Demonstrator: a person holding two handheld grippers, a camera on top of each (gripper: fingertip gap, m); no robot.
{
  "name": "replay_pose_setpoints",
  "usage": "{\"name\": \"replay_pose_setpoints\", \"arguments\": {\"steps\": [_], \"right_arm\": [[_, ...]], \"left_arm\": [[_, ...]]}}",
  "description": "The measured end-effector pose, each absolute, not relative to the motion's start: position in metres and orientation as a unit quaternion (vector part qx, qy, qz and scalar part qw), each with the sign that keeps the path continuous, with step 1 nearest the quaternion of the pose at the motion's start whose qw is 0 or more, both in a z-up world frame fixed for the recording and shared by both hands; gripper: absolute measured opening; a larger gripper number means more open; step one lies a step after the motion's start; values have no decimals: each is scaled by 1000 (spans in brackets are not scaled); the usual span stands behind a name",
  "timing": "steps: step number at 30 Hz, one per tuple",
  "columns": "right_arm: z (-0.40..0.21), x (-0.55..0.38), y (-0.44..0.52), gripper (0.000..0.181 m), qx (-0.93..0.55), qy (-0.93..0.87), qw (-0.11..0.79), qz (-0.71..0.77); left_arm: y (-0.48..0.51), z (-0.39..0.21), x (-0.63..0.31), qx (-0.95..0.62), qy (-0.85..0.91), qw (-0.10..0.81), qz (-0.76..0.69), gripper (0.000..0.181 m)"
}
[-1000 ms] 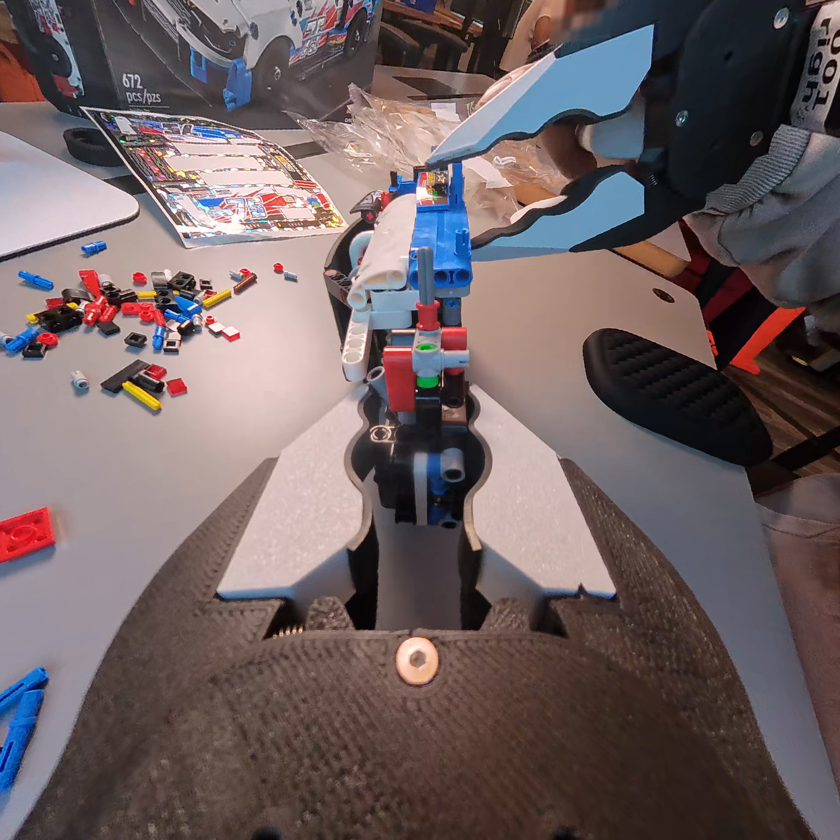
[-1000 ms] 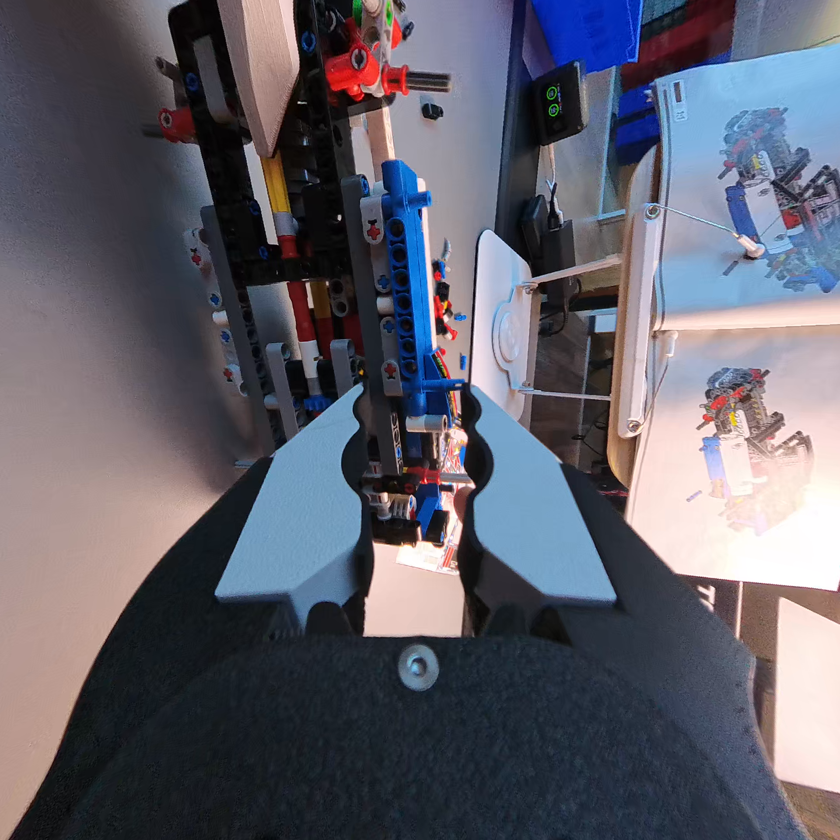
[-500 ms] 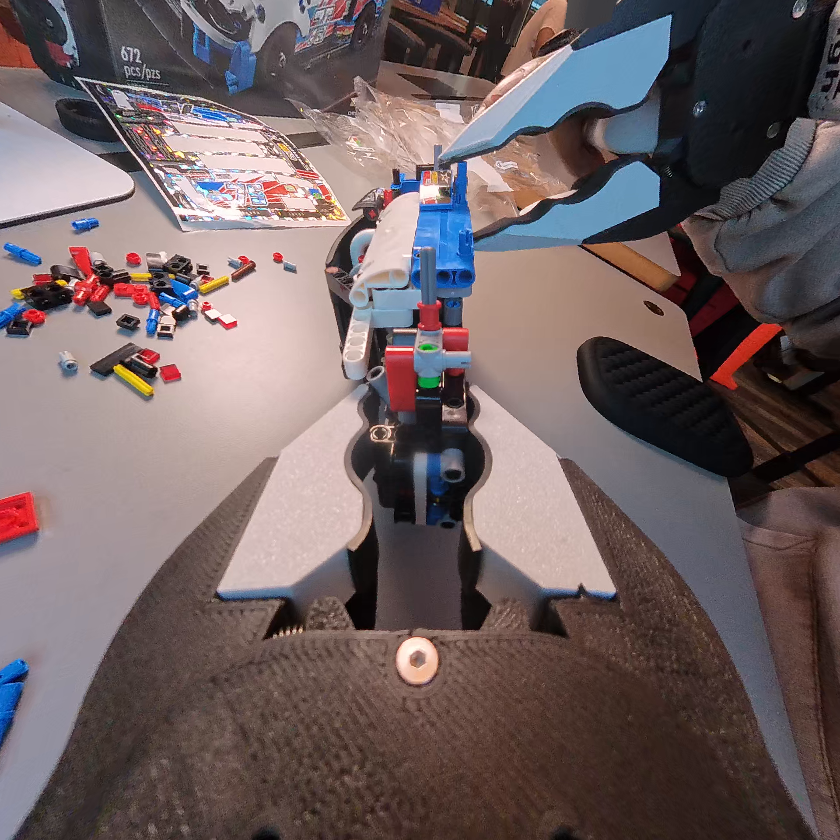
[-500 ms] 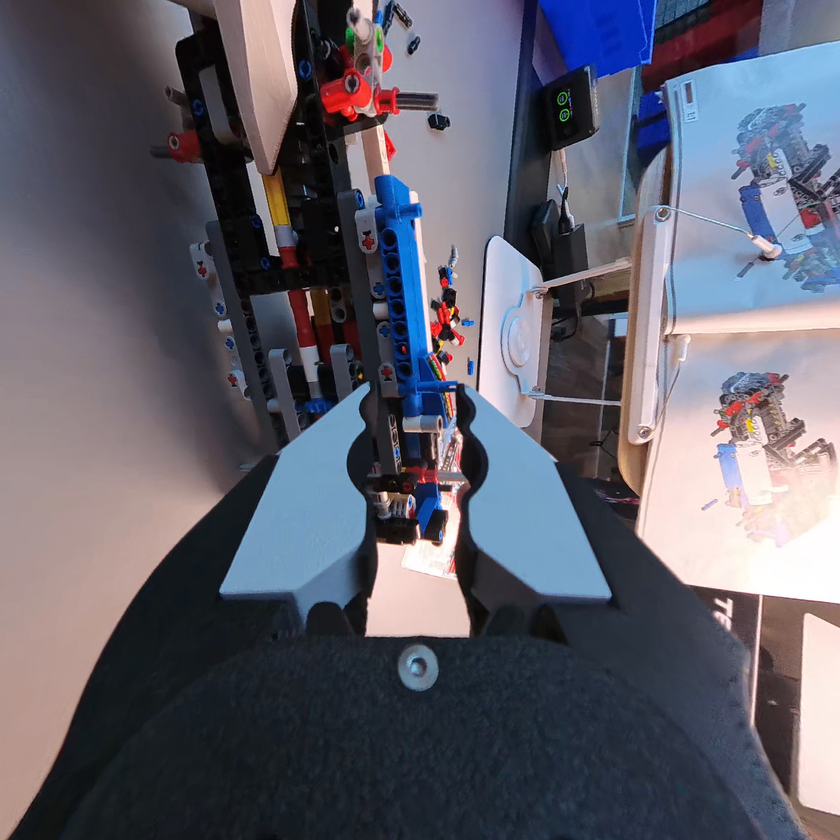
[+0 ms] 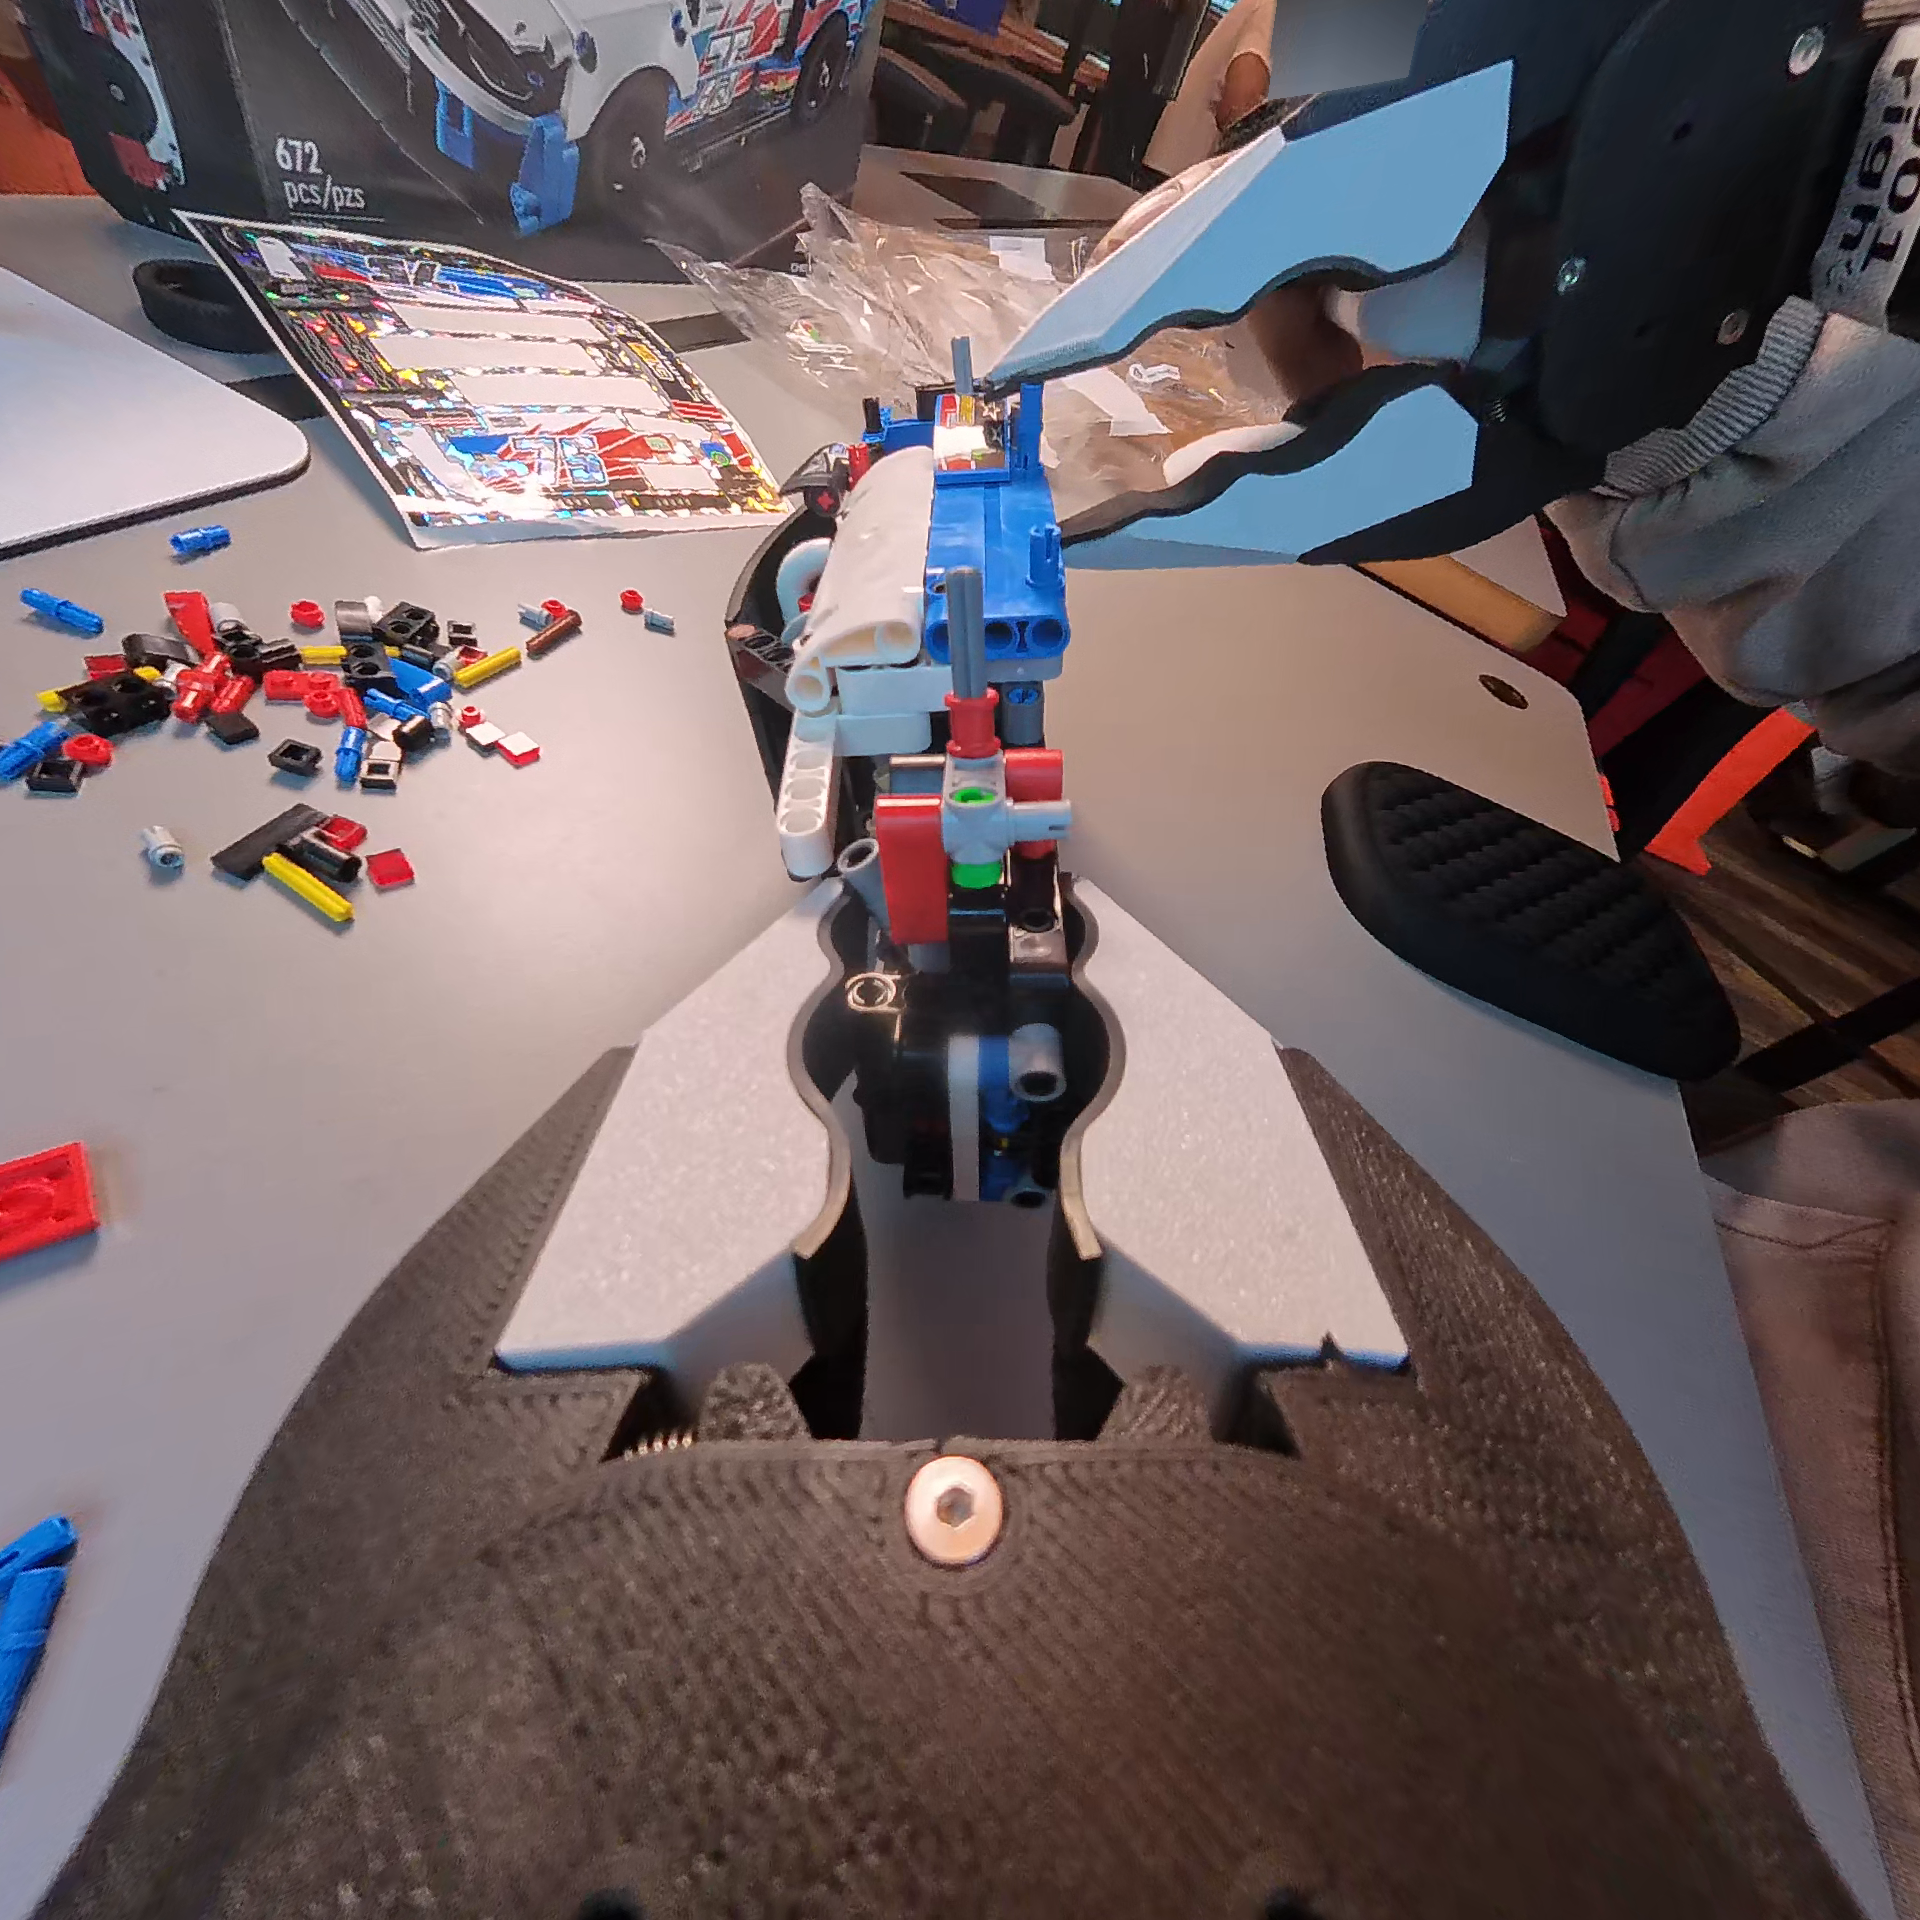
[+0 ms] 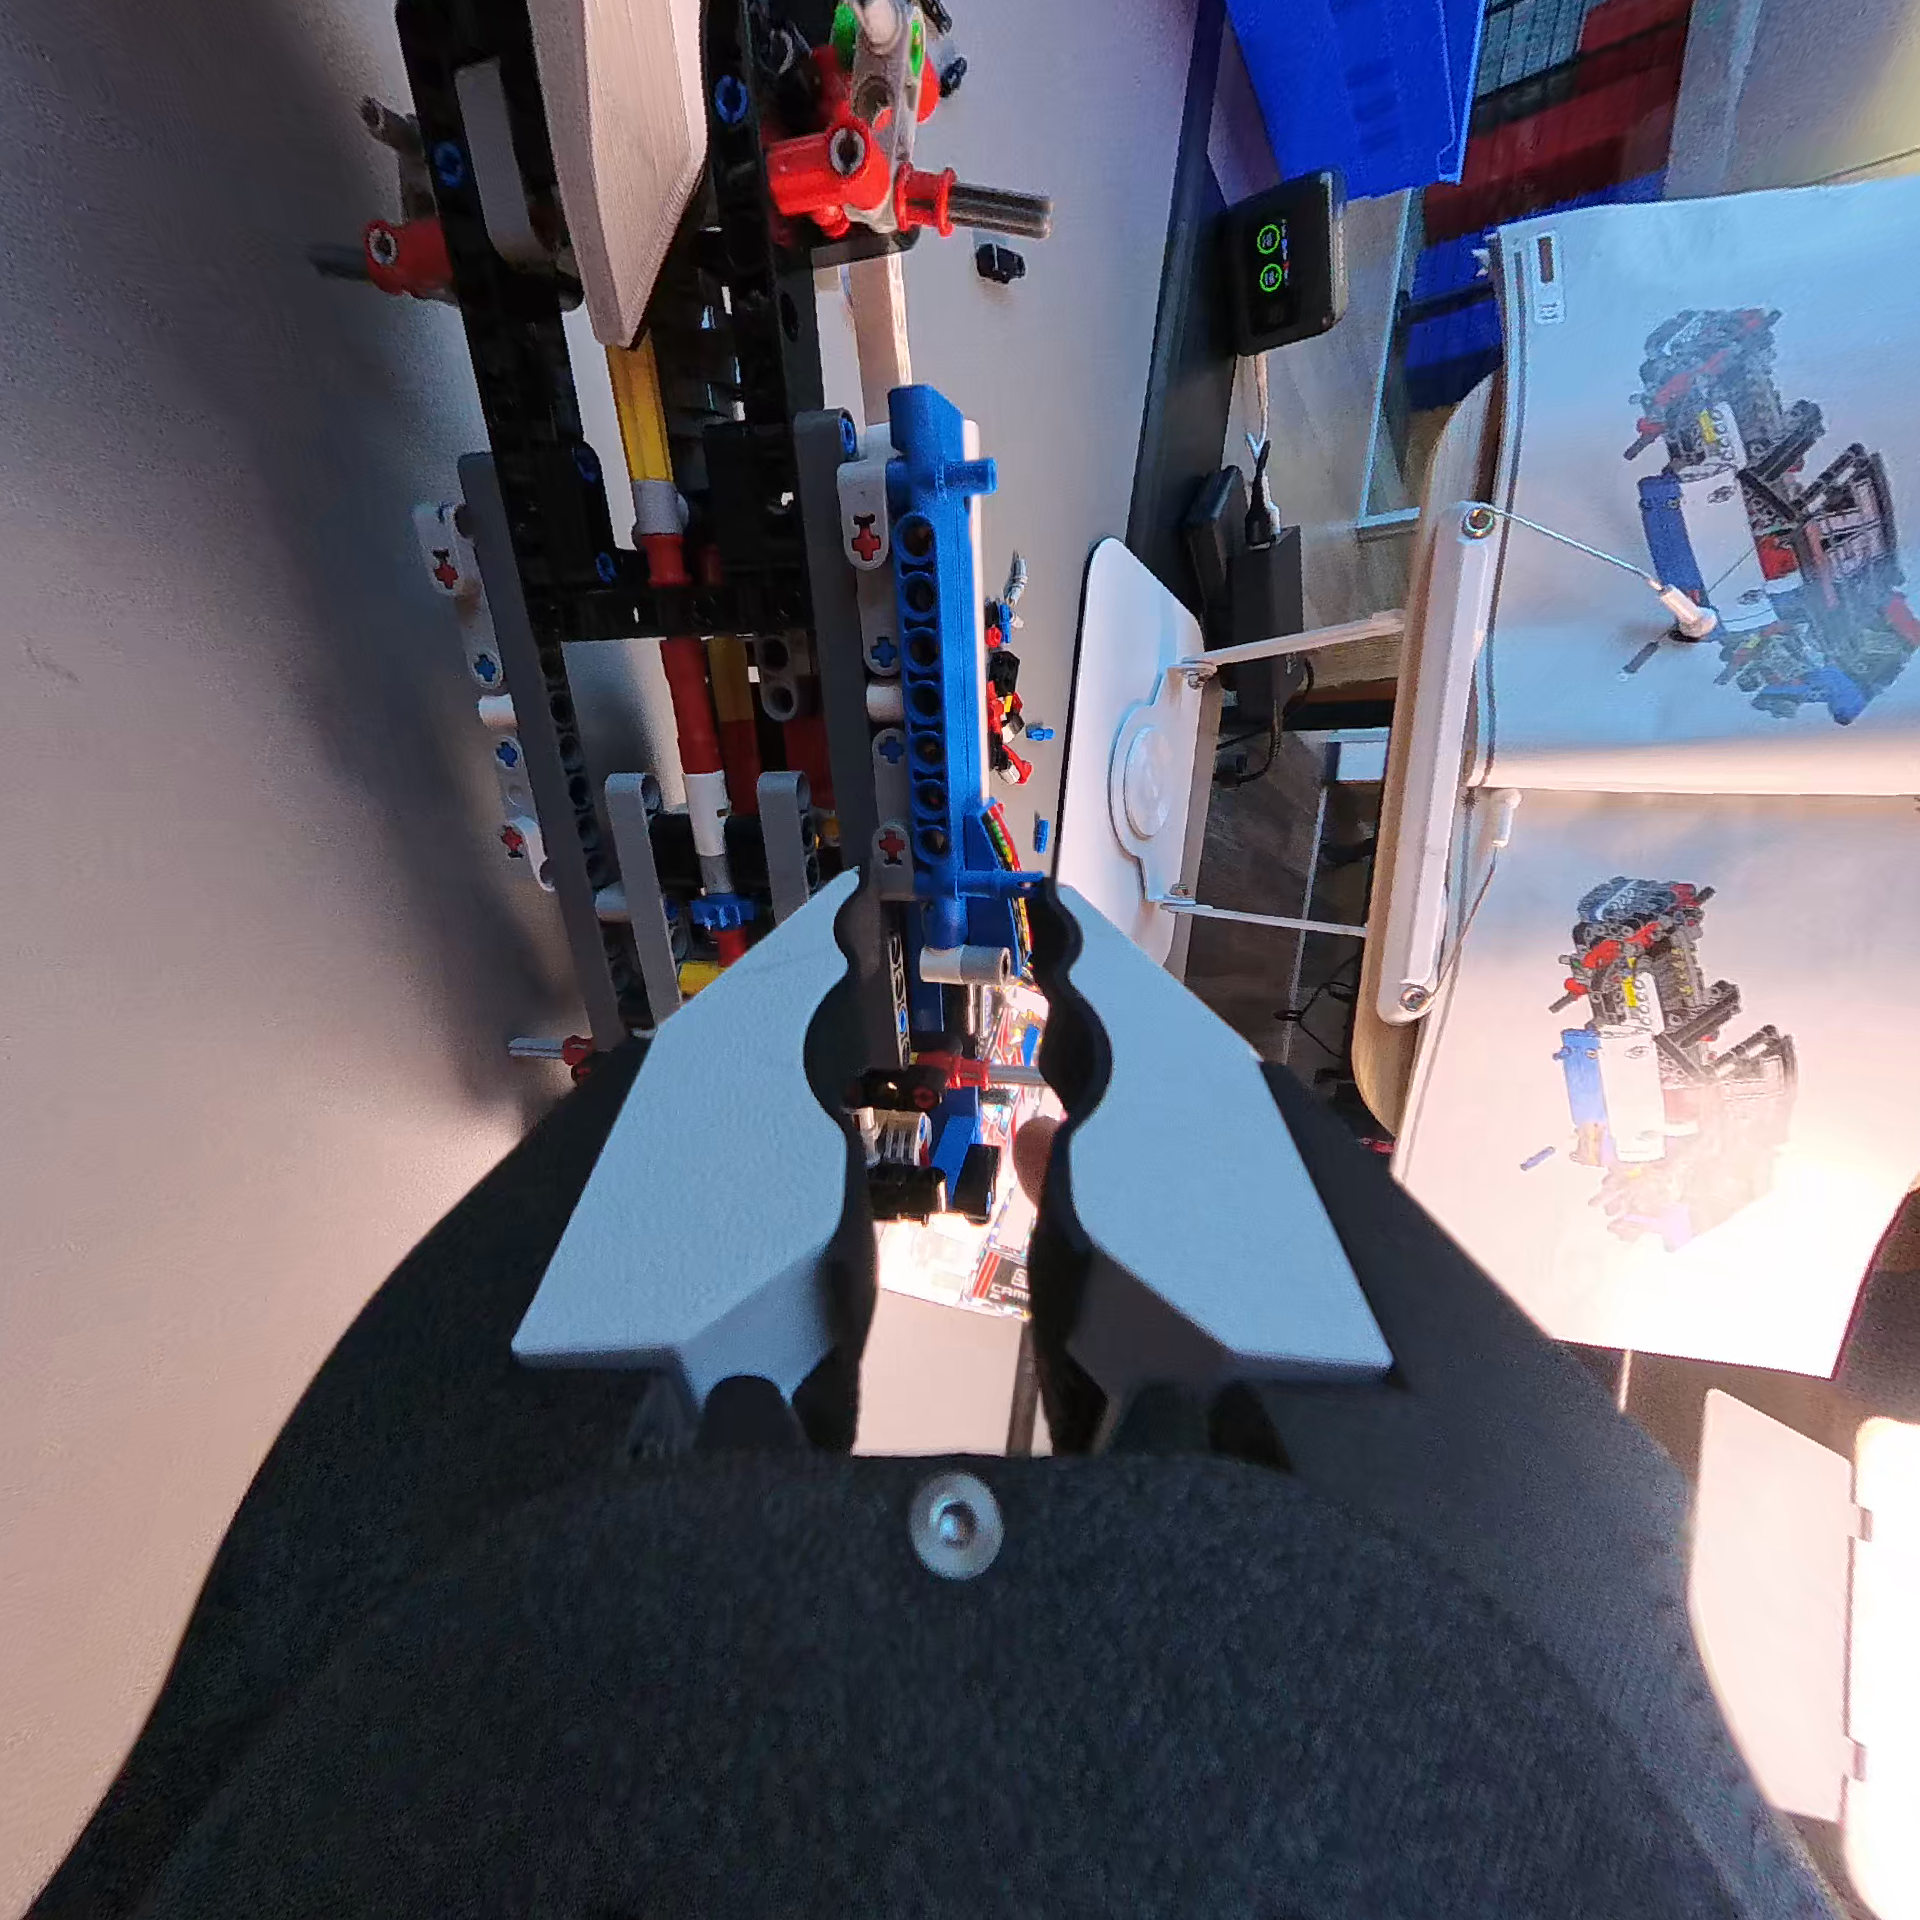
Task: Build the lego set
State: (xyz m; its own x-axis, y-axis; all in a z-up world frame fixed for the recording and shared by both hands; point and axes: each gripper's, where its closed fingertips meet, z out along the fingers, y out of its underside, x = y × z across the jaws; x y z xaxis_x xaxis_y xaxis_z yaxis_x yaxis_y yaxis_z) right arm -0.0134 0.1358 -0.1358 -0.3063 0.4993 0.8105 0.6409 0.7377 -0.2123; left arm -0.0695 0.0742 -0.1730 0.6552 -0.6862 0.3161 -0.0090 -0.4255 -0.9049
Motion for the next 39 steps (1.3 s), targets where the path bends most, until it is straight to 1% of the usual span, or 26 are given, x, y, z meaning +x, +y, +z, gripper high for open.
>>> {"name": "replay_pose_setpoints", "arguments": {"steps": [5,8,9,12,15,17,20,39], "right_arm": [[-136,-15,138,29,-366,-804,463,-81],[-130,-16,141,36,-328,-794,496,-126],[-133,-17,139,31,-313,-796,500,-136],[-133,-18,138,29,-331,-788,505,-120],[-132,-18,139,33,-332,-794,495,-121],[-134,-18,138,29,-333,-802,481,-120],[-134,-19,139,29,-335,-806,473,-119],[-134,-15,136,27,-307,-807,482,-151]], "left_arm": [[76,-174,-70,-774,215,478,-355,35],[78,-174,-72,-777,201,475,-362,35],[78,-174,-72,-777,198,474,-363,36],[78,-176,-73,-778,198,472,-364,36],[78,-175,-72,-778,202,473,-361,36],[77,-175,-72,-777,202,474,-361,36],[77,-175,-72,-777,206,475,-358,36],[74,-174,-69,-776,227,483,-338,35]]}}
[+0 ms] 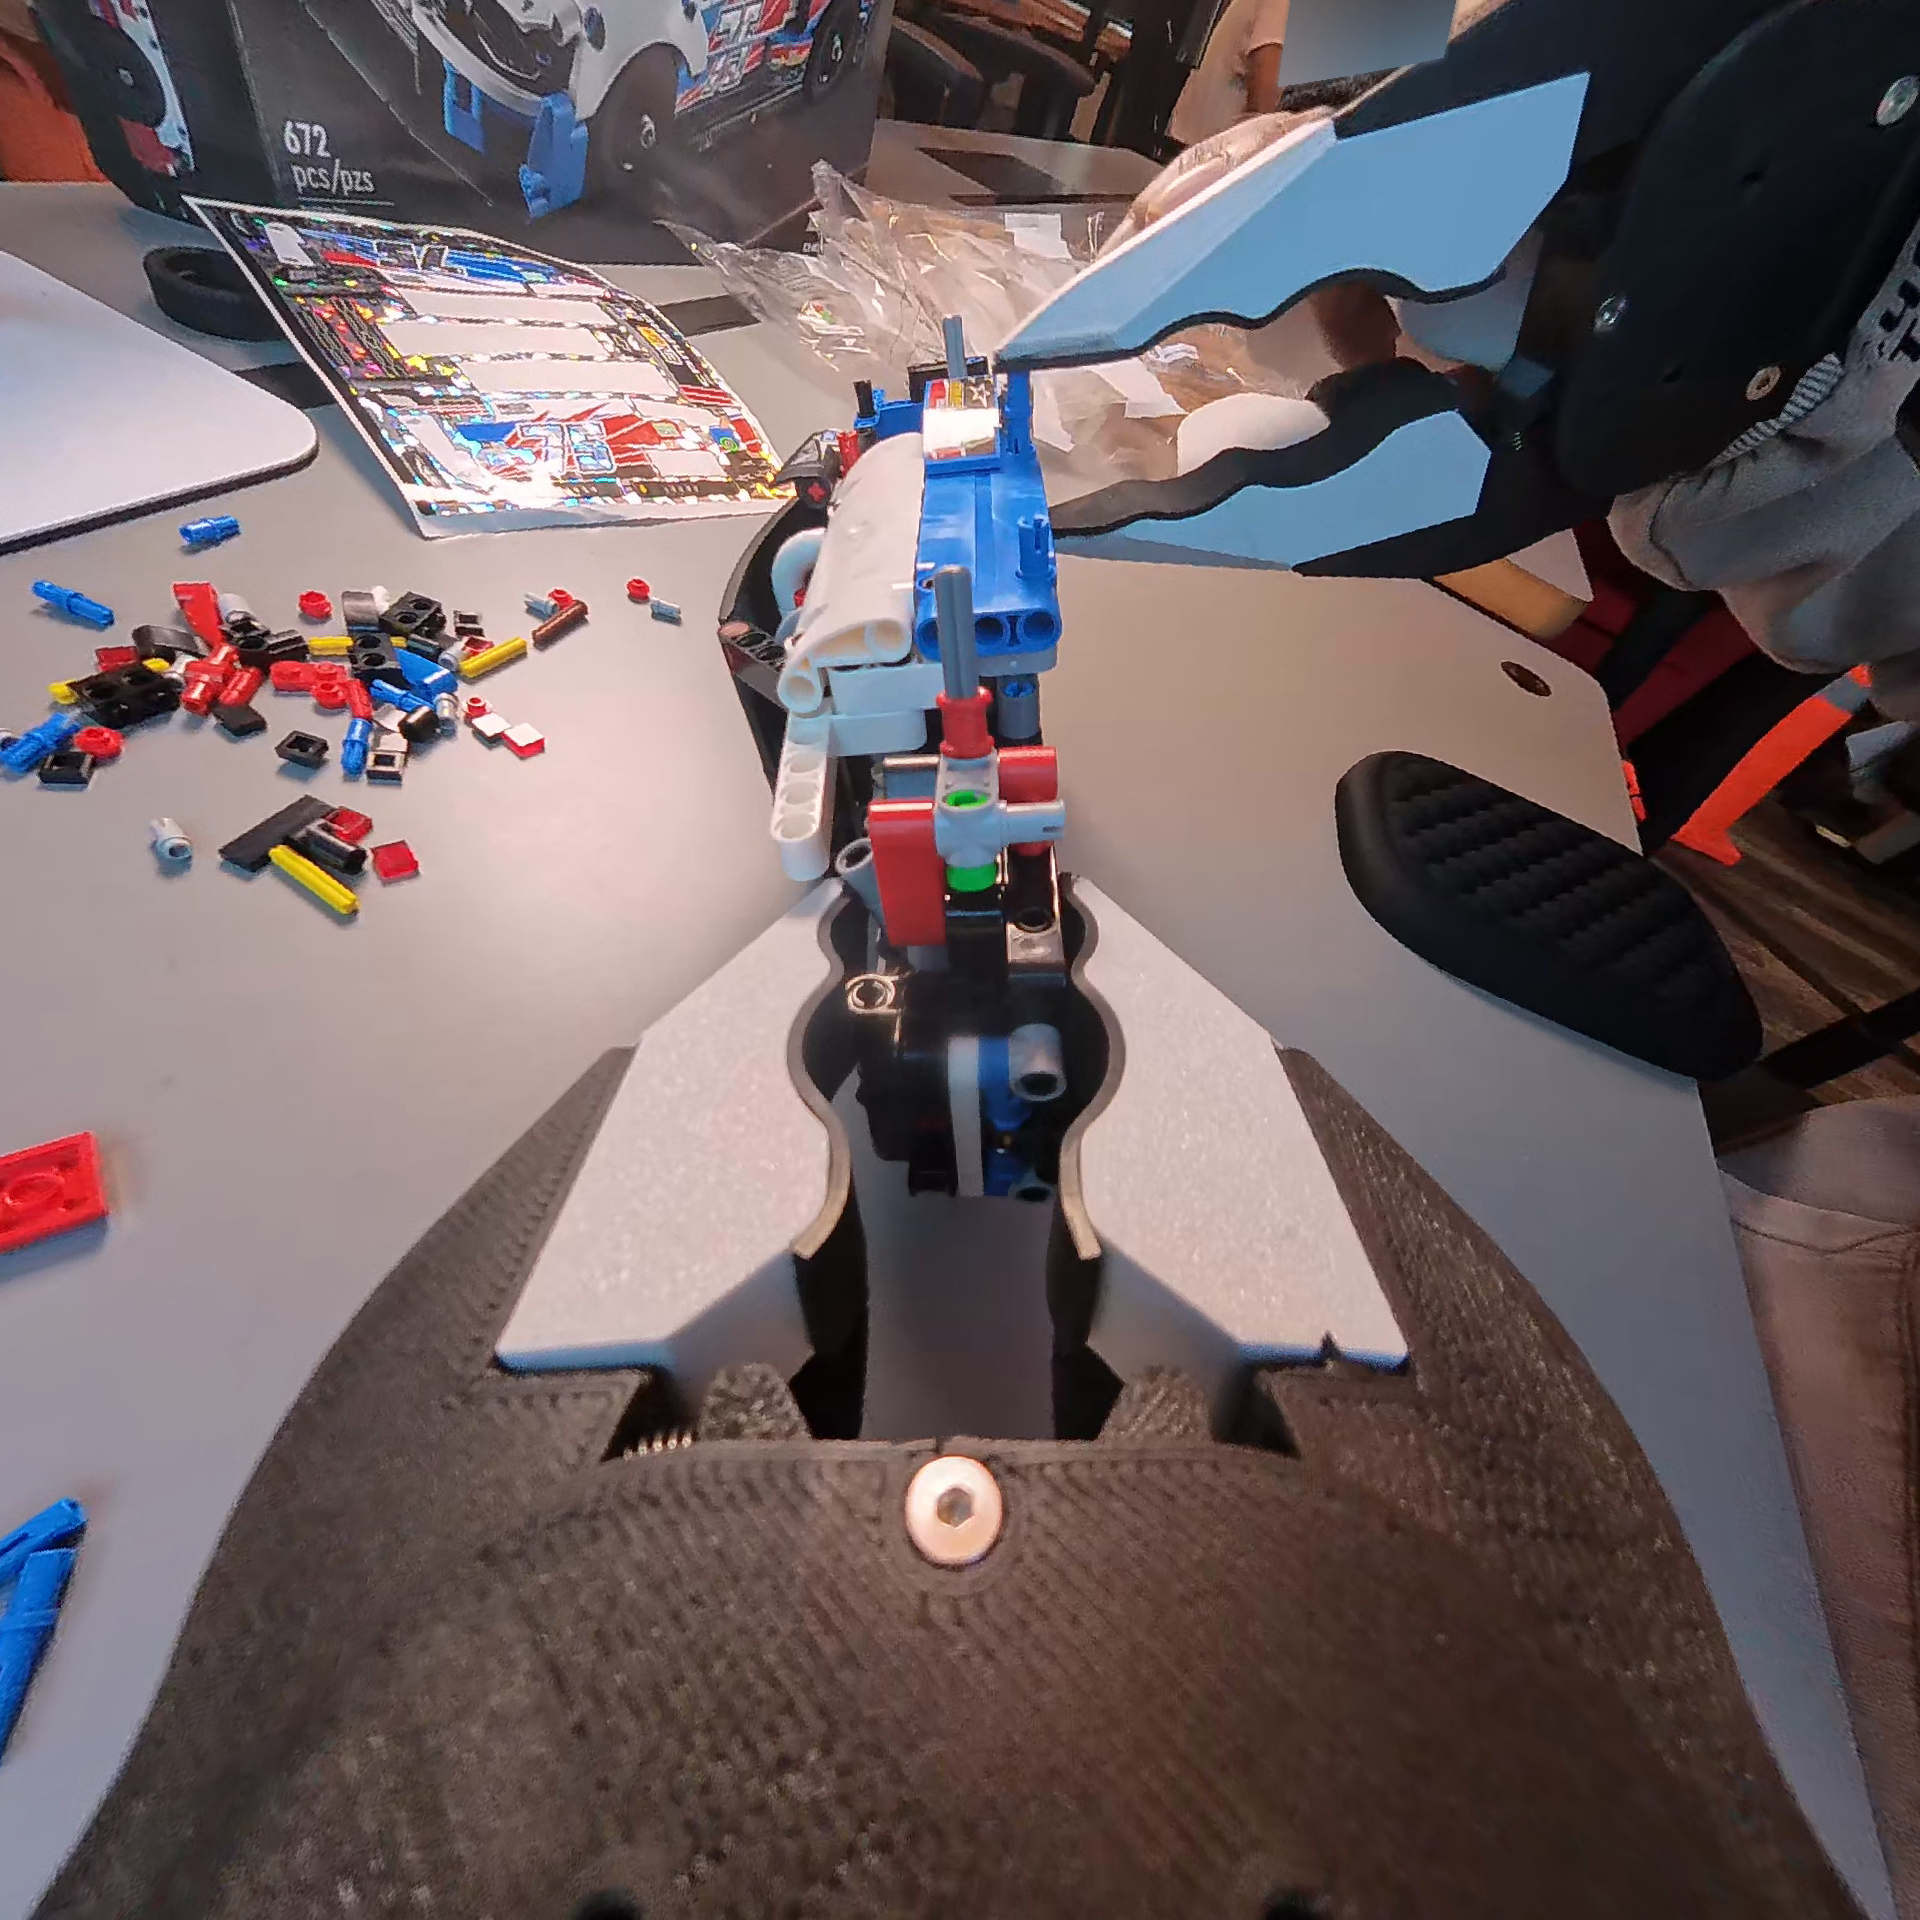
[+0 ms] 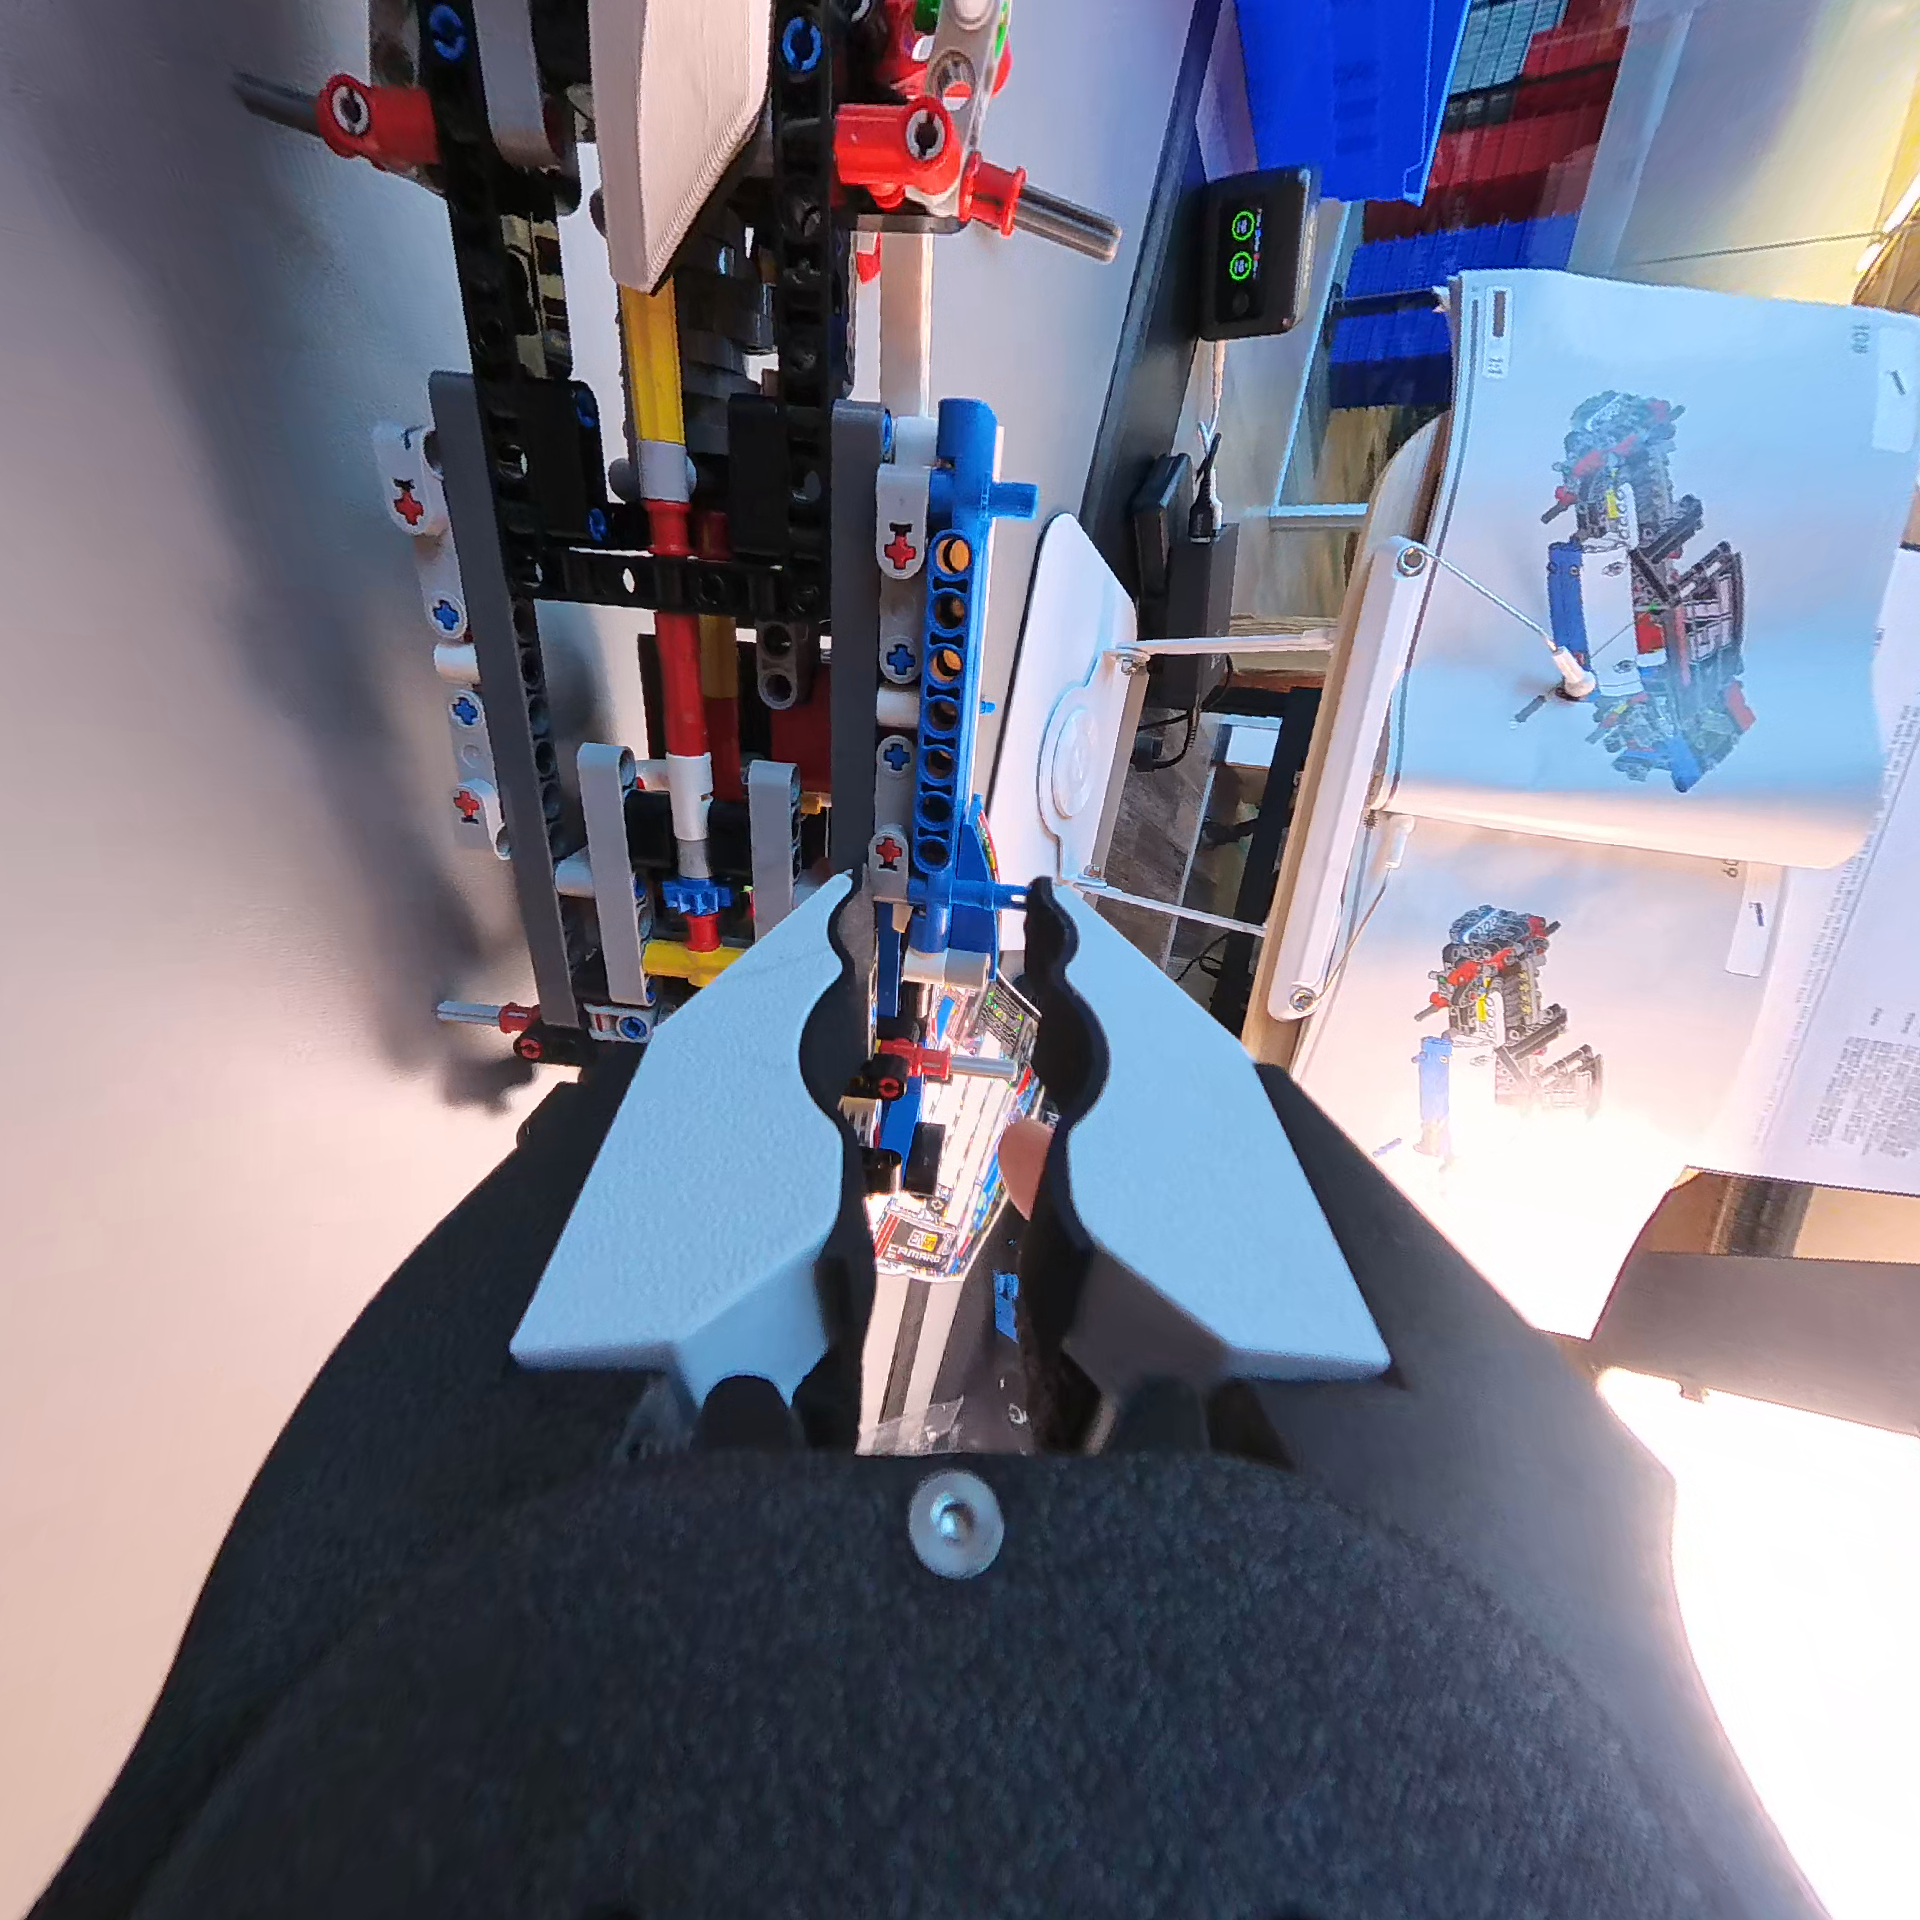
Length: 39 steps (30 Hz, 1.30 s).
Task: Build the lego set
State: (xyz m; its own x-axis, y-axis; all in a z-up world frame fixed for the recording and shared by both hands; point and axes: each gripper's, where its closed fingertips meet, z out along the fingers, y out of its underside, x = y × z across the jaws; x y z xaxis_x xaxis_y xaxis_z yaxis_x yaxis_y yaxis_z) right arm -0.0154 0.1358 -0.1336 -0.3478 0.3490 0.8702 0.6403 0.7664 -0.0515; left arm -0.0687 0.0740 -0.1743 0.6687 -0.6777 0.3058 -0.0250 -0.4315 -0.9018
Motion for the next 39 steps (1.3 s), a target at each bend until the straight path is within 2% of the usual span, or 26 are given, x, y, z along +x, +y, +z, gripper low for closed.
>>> {"name": "replay_pose_setpoints", "arguments": {"steps": [10,16,17,18,20,25,29,37,39], "right_arm": [[-134,-15,135,29,-331,-783,517,-102],[-131,-21,129,34,-316,-796,508,-90],[-133,-21,128,31,-320,-806,491,-86],[-138,-19,128,21,-329,-819,463,-82],[-138,-21,129,20,-333,-821,458,-74],[-128,-18,135,45,-344,-803,483,-63],[-139,-16,134,35,-349,-811,467,-53],[-140,-17,136,35,-368,-808,459,-29],[-138,-18,136,30,-373,-806,459,-18]], "left_arm": [[76,-178,-71,-777,225,473,-349,35],[75,-177,-70,-774,230,473,-353,36],[75,-177,-69,-773,232,474,-351,36],[75,-176,-69,-772,233,476,-351,36],[75,-176,-69,-774,230,475,-351,36],[75,-177,-69,-774,227,471,-357,36],[75,-179,-69,-774,224,467,-365,36],[75,-182,-69,-773,225,464,-369,36],[76,-183,-69,-774,228,463,-366,36]]}}
